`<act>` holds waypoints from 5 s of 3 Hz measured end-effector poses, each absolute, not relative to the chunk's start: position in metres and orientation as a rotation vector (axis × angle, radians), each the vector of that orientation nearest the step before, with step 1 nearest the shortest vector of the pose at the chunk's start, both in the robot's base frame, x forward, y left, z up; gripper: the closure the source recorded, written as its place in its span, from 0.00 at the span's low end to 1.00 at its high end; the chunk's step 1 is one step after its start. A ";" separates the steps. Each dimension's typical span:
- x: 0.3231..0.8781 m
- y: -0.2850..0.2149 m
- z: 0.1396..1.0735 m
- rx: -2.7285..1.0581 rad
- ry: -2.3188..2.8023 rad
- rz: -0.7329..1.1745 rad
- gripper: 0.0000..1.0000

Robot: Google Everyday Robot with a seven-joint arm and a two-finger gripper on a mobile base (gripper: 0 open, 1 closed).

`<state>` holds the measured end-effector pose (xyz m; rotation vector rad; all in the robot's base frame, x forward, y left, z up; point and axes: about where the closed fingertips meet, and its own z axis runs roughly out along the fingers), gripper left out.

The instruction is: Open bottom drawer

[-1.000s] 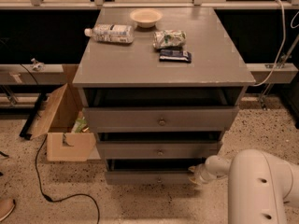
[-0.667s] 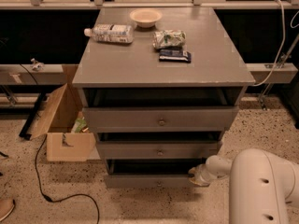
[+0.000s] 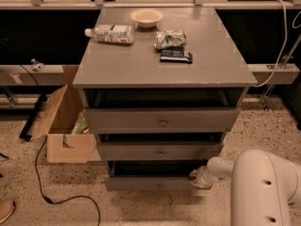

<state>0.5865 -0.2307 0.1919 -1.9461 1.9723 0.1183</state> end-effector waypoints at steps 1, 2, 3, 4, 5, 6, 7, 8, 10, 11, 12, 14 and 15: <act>0.587 -0.231 0.192 -1.946 1.972 0.118 0.50; 0.587 -0.231 0.192 -1.946 1.972 0.118 0.27; 0.586 -0.231 0.192 -1.946 1.972 0.119 0.00; 0.586 -0.231 0.192 -1.946 1.972 0.119 0.00; 0.584 -0.224 0.187 -1.969 1.963 0.173 0.00; 0.581 -0.217 0.182 -1.998 1.960 0.220 0.00; 0.576 -0.215 0.176 -2.013 1.976 0.256 0.00; 0.566 -0.217 0.166 -2.026 2.022 0.297 0.03; 0.547 -0.226 0.161 -2.052 2.096 0.336 0.49; 0.545 -0.227 0.165 -2.055 2.102 0.339 0.72; 0.528 -0.235 0.165 -2.031 2.142 0.371 0.95; 0.510 -0.236 0.163 -1.986 2.155 0.396 1.00; 0.487 -0.234 0.160 -1.924 2.140 0.425 1.00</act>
Offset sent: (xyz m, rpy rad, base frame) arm 0.0000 0.0000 0.0000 0.0000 0.0000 0.0000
